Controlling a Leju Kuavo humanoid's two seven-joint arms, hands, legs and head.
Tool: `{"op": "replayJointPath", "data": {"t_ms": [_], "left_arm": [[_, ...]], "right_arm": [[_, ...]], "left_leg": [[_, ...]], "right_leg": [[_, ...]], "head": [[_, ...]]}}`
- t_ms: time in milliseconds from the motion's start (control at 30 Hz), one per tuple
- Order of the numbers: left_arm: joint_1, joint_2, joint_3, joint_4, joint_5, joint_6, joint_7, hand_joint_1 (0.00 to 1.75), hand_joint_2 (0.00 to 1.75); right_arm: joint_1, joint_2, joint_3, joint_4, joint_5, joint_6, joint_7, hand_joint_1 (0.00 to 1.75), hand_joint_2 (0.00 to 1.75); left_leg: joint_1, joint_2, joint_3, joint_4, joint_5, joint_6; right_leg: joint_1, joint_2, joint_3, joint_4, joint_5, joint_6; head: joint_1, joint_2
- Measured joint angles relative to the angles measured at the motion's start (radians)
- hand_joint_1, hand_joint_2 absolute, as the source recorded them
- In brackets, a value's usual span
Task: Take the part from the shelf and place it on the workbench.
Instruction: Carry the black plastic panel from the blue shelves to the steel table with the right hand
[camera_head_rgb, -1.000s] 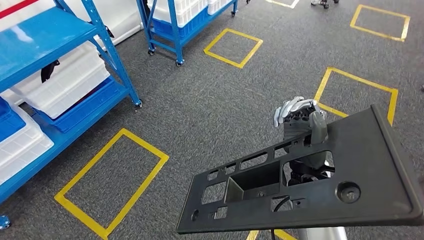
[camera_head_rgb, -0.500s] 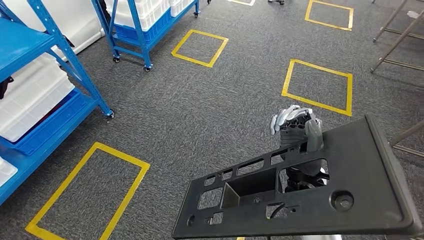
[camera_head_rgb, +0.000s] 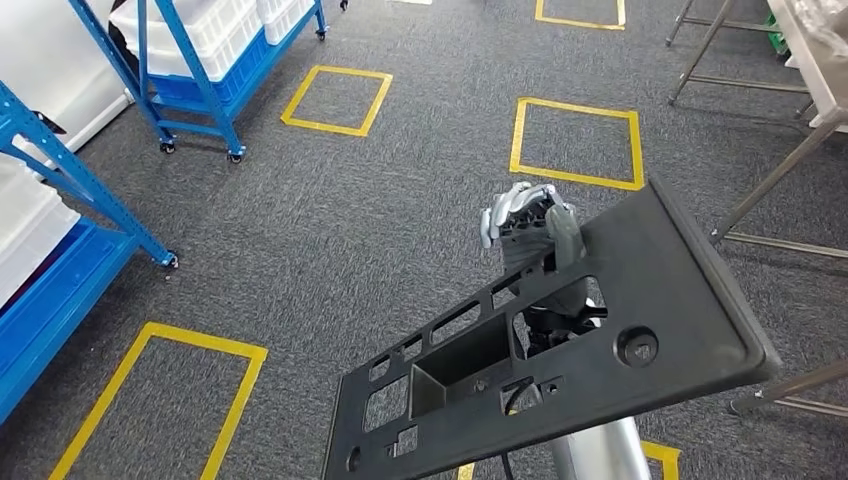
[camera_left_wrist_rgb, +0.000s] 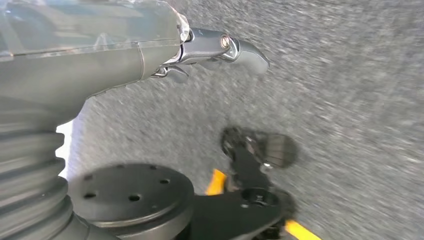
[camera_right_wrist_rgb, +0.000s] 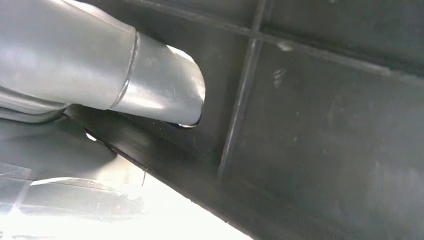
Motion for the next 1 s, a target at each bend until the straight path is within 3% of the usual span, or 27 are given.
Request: {"op": "replayJointPath", "data": {"t_ms": [67, 100, 133, 167, 200, 267, 333, 400, 433, 500, 567, 633, 667, 733, 767, 833, 867, 933, 1000], "left_arm": [[0.007, -0.003, 0.020, 0.000, -0.018, -0.014, -0.023, 0.00, 1.75], [0.011, -0.004, 0.022, 0.000, -0.032, -0.027, -0.033, 0.00, 1.75], [0.015, -0.004, 0.022, 0.000, -0.049, -0.041, -0.042, 0.00, 1.75], [0.017, -0.004, 0.021, 0.000, -0.065, -0.054, -0.049, 0.00, 1.75], [0.018, -0.004, 0.017, 0.000, -0.081, -0.063, -0.054, 0.00, 1.75], [0.020, -0.003, 0.005, 0.000, -0.109, -0.077, -0.060, 0.00, 1.75], [0.021, 0.000, -0.008, 0.000, -0.124, -0.084, -0.058, 0.00, 1.75], [0.018, 0.004, -0.018, 0.000, -0.130, -0.086, -0.049, 0.00, 1.75], [0.015, 0.006, -0.022, 0.000, -0.132, -0.087, -0.043, 0.00, 1.75], [0.008, 0.009, -0.027, 0.000, -0.131, -0.088, -0.032, 0.00, 1.75], [0.006, 0.012, -0.031, 0.000, -0.128, -0.088, -0.024, 0.00, 1.75], [0.007, 0.014, -0.033, 0.001, -0.123, -0.084, -0.021, 0.00, 1.75], [0.006, 0.015, -0.034, 0.001, -0.120, -0.082, -0.021, 0.00, 1.75], [0.004, 0.015, -0.035, 0.001, -0.118, -0.078, -0.020, 0.00, 1.75], [0.003, 0.015, -0.036, 0.001, -0.119, -0.077, -0.020, 0.00, 1.75], [0.001, 0.016, -0.038, 0.001, -0.120, -0.075, -0.020, 0.00, 1.75], [0.001, 0.016, -0.040, 0.000, -0.122, -0.075, -0.020, 0.00, 1.75], [-0.002, 0.016, -0.043, 0.000, -0.126, -0.074, -0.021, 0.00, 1.75], [-0.005, 0.018, -0.046, 0.000, -0.132, -0.075, -0.021, 0.00, 1.75]], "right_arm": [[-0.020, 0.011, 0.009, 0.018, -0.014, -0.019, 0.007, 1.75, 0.00], [-0.017, 0.011, 0.007, 0.018, -0.021, -0.027, 0.011, 1.75, 0.00], [-0.008, 0.007, 0.000, 0.013, -0.028, -0.032, 0.012, 1.75, 0.00], [0.007, 0.002, -0.011, 0.004, -0.032, -0.031, 0.009, 1.75, 0.00], [0.026, -0.006, -0.027, -0.007, -0.035, -0.027, 0.000, 1.75, 0.00], [0.071, -0.024, -0.062, -0.032, -0.035, -0.015, -0.034, 1.75, 0.00], [0.110, -0.039, -0.088, -0.045, -0.029, -0.005, -0.067, 1.75, 0.00], [0.132, -0.049, -0.105, -0.049, -0.017, -0.007, -0.080, 1.75, 0.00], [0.136, -0.052, -0.111, -0.051, -0.011, -0.011, -0.080, 1.75, 0.00], [0.133, -0.057, -0.121, -0.054, -0.005, -0.020, -0.073, 1.75, 0.00], [0.126, -0.058, -0.124, -0.055, -0.002, -0.026, -0.062, 1.75, 0.00], [0.123, -0.058, -0.125, -0.053, -0.002, -0.027, -0.055, 1.75, 0.00], [0.122, -0.058, -0.125, -0.052, -0.002, -0.027, -0.055, 1.75, 0.00], [0.117, -0.059, -0.126, -0.050, -0.002, -0.026, -0.054, 1.75, 0.00], [0.113, -0.059, -0.126, -0.050, -0.002, -0.026, -0.054, 1.75, 0.00], [0.107, -0.059, -0.127, -0.051, -0.003, -0.025, -0.054, 1.75, 0.00], [0.106, -0.059, -0.128, -0.051, -0.003, -0.025, -0.054, 1.75, 0.00], [0.107, -0.059, -0.133, -0.055, -0.003, -0.025, -0.055, 1.75, 0.00], [0.106, -0.059, -0.139, -0.062, -0.003, -0.025, -0.056, 1.75, 0.00]], "left_leg": [[0.003, -0.037, -0.063, 0.133, -0.064, -0.004], [0.004, -0.041, -0.093, 0.191, -0.084, -0.006], [0.007, -0.042, -0.111, 0.221, -0.085, -0.008], [0.010, -0.043, -0.109, 0.209, -0.064, -0.010], [0.014, -0.049, -0.089, 0.160, -0.027, -0.012], [0.026, -0.094, -0.032, 0.027, 0.035, -0.017], [0.032, -0.133, -0.004, -0.035, 0.049, -0.015], [0.028, -0.119, -0.001, -0.038, 0.048, -0.003], [0.027, -0.105, 0.001, -0.043, 0.051, 0.004], [0.026, -0.077, 0.005, -0.053, 0.056, 0.019], [0.021, -0.049, 0.007, -0.057, 0.057, 0.027], [0.018, -0.021, 0.007, -0.057, 0.056, 0.029], [0.018, -0.008, 0.007, -0.057, 0.055, 0.029], [0.017, 0.013, 0.011, -0.057, 0.051, 0.026], [0.015, 0.021, 0.014, -0.056, 0.048, 0.023], [0.010, 0.036, 0.020, -0.056, 0.043, 0.013], [0.008, 0.044, 0.023, -0.057, 0.040, 0.008], [0.010, 0.055, 0.030, -0.057, 0.034, -0.003], [0.013, 0.023, 0.015, -0.013, 0.002, -0.011]], "right_leg": [[-0.001, 0.018, 0.000, 0.000, 0.001, -0.005], [0.000, 0.028, 0.000, 0.000, 0.001, -0.006], [0.000, 0.039, 0.000, 0.001, 0.001, -0.006], [-0.001, 0.051, 0.000, 0.003, 0.000, -0.004], [-0.003, 0.064, 0.001, 0.007, -0.002, -0.001], [-0.006, 0.088, -0.004, 0.021, -0.009, 0.009], [-0.008, 0.112, -0.016, 0.031, -0.011, 0.022], [-0.013, 0.140, -0.026, 0.030, -0.004, 0.036], [-0.014, 0.137, -0.029, 0.033, -0.004, 0.042], [-0.013, 0.091, -0.053, 0.079, -0.033, 0.049], [-0.012, 0.033, -0.110, 0.199, -0.092, 0.054], [-0.014, 0.015, -0.159, 0.297, -0.122, 0.058], [-0.015, 0.011, -0.159, 0.298, -0.112, 0.058], [-0.014, -0.008, -0.100, 0.190, -0.051, 0.055], [-0.009, -0.030, -0.061, 0.120, -0.028, 0.051], [0.002, -0.059, -0.015, 0.033, -0.009, 0.040], [0.007, -0.059, -0.012, 0.024, -0.014, 0.035], [0.006, -0.037, -0.010, 0.018, -0.011, 0.023], [0.000, -0.015, -0.005, 0.009, -0.007, 0.009]], "head": [[-0.001, 0.000], [-0.002, 0.000], [-0.002, 0.000], [-0.002, 0.000], [-0.002, 0.000], [-0.002, 0.000], [-0.001, 0.000], [-0.001, 0.000], [-0.001, 0.000], [0.003, 0.000], [0.007, 0.000], [0.007, 0.000], [0.008, 0.000], [0.008, 0.000], [0.008, 0.000], [0.007, 0.000], [0.006, 0.000], [0.006, 0.000], [0.005, 0.000]]}}
